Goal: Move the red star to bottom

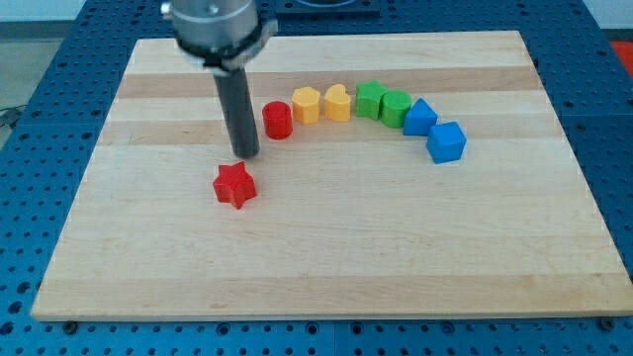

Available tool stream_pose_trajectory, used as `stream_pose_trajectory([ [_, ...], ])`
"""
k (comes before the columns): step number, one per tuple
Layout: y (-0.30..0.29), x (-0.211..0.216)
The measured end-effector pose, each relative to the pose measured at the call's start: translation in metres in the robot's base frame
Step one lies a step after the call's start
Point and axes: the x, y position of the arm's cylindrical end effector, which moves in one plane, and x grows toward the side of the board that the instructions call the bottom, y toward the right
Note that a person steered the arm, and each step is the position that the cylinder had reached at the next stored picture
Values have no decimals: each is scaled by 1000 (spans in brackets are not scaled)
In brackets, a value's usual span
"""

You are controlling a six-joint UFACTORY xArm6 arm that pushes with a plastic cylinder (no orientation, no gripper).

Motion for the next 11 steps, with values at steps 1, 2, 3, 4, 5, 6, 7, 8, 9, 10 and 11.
stream_pose_trajectory([
  [1,0,0],
  [2,-2,47],
  [3,-2,57],
  [4,-2,76],
  [5,-2,80],
  [6,-2,102],
  [7,-2,102],
  [8,-2,113],
  [9,-2,68],
  [10,-3,-49],
  [11,-3,-134],
])
